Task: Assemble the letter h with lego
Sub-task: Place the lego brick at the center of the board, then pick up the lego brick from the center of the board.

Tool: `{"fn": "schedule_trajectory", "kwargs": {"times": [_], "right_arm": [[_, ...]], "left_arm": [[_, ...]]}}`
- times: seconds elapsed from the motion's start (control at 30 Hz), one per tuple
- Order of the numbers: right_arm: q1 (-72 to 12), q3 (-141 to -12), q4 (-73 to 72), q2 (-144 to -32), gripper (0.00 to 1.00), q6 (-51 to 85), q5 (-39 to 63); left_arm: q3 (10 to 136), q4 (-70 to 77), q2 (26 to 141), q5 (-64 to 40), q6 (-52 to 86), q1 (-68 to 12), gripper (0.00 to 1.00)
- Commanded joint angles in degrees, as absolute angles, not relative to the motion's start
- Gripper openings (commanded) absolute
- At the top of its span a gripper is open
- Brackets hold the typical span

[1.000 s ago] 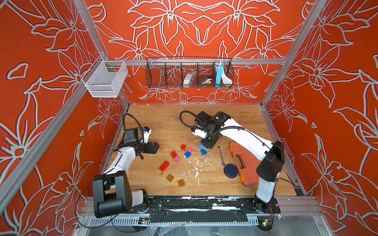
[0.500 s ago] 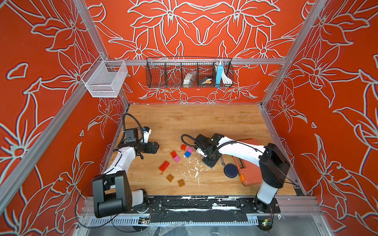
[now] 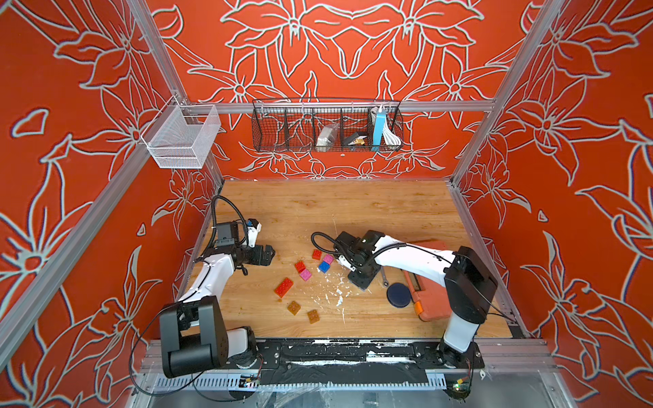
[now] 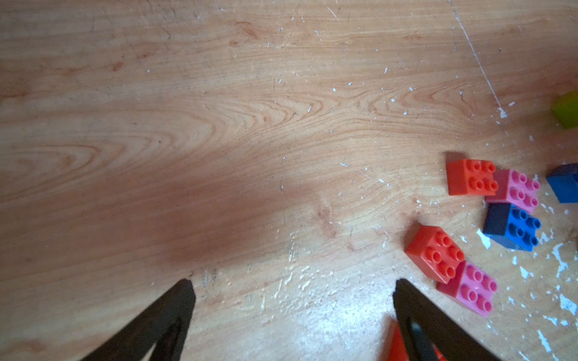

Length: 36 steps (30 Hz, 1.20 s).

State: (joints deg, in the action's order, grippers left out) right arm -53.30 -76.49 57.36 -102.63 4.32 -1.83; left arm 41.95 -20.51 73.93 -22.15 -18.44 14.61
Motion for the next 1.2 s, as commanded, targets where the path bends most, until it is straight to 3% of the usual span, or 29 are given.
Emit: {"fn": "schedule_trajectory", "kwargs": {"times": [0.0,0.2,0.4,0.57,0.8,0.97,1.17], "right_arm": [[-53.32,-81.31,60.50,-101.87,0.40,4.40,0.73],[-53.24,-87.10,67.38,-103.22,0.53,1.04,1.29],[-51.81,-89.06,64.70,-104.48,0.53,1.89,-0.01],[-48.99,-96.48,63.83,-111.28,0.51,13.51,-7.11],[-46.91,-95.94,58.14,-115.28,0.51,23.27,-5.57],[-45.62,-93.77,54.88,-117.56,0.50,24.95,0.34],[-45.31,-93.07,53.70,-119.78,0.49,25.33,-0.12]], "left_arm": [[41.69,-20.79,72.87,-22.57,-19.42,14.57,1.00],[41.88,-20.92,73.06,-22.52,-19.37,14.52,1.00],[41.86,-20.84,72.97,-22.57,-19.34,14.55,1.00],[42.16,-20.81,73.51,-22.56,-19.29,14.52,1.00],[41.99,-20.74,73.28,-22.50,-19.26,14.60,1.00],[42.08,-20.79,73.32,-22.49,-19.12,14.59,1.00],[42.00,-20.67,73.22,-22.47,-19.14,14.59,1.00]]}}
